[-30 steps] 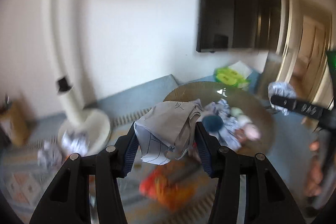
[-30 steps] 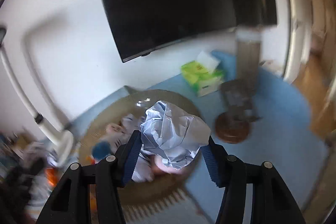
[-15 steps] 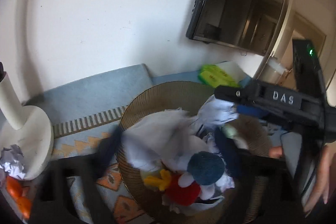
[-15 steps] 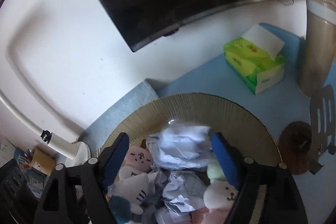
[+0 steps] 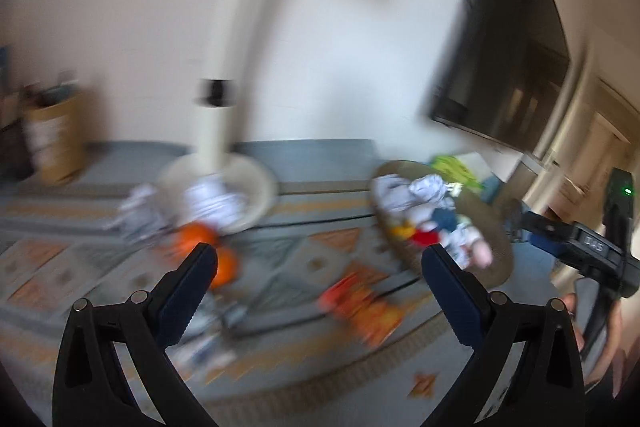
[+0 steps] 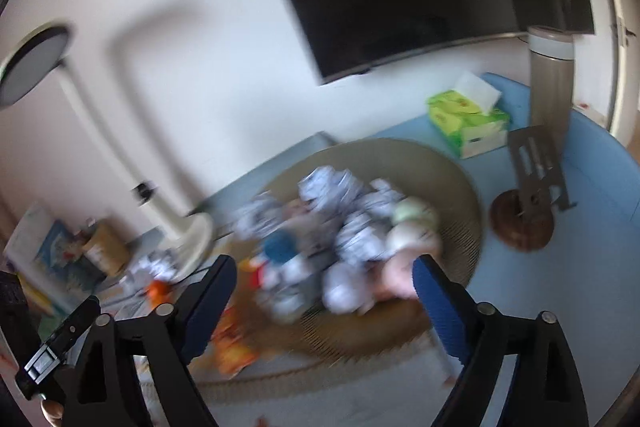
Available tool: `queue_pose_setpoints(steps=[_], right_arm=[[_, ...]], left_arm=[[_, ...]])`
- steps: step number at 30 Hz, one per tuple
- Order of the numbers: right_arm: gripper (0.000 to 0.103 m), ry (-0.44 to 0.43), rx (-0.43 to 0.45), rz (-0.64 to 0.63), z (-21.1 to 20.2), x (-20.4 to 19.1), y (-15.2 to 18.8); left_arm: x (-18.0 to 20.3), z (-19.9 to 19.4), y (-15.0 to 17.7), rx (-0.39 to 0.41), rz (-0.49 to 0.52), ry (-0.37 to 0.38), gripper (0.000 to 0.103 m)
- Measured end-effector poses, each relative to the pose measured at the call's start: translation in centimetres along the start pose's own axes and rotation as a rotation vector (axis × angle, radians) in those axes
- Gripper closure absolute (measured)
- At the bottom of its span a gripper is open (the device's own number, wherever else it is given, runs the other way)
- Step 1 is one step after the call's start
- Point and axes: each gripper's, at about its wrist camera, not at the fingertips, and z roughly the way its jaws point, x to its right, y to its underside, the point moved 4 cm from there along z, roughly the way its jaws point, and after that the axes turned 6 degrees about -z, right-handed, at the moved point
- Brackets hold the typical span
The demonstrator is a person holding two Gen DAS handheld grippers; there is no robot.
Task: Organize objects
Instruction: 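Move both open tools back toward the remaining items on the rug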
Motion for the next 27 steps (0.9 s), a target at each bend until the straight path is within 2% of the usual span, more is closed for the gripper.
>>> queue_pose_setpoints(steps=[3, 5, 8, 12, 14, 16, 19, 24, 27], right_arm=[[0.007, -0.013, 0.009, -0.072, -0.6, -3.6, 2.5], [0.006, -0.022, -0.027, -0.137, 0.1, -6.3, 4.9], [0.006, -0.016, -0.056, -0.215, 1.6, -9.2, 8.0], [0.006, 0.050, -0.067, -0.334, 3.3, -11.0, 11.1], [0.006, 0.037, -0.090, -0.340, 4.2, -11.0, 12.4], [0.006, 0.054, -0.128, -0.327, 5.3, -10.6, 13.2], [0.006, 0.078, -0.149, -0.337, 6.2, -10.6, 13.2], [0.006, 0.091, -0.177, -0.415, 6.7, -11.9, 14.0], [0.006, 0.059, -0.216, -0.403, 7.2, -11.6, 14.2]], left_arm=[[-4.1, -3.5, 1.6, 0.030, -0.048, -0.106, 0.001], [-6.6, -5.0, 2.4, 0.045, -0.064, -0.192, 0.001], [-10.2, -5.7, 4.0, 0.045, -0.080, -0.304, 0.001], [-12.5, -5.8, 6.2, 0.043, -0.083, -0.312, 0.001], [-13.5, -5.5, 7.4, 0.042, -0.094, -0.323, 0.001], [-14.1, -4.9, 7.9, -0.002, -0.125, -0.354, 0.001], [-13.8, -5.3, 8.1, 0.031, -0.113, -0.346, 0.001], [-14.1, -5.2, 8.2, 0.013, -0.136, -0.326, 0.001], [-14.0, -5.1, 8.2, 0.016, -0.126, -0.351, 0.001]])
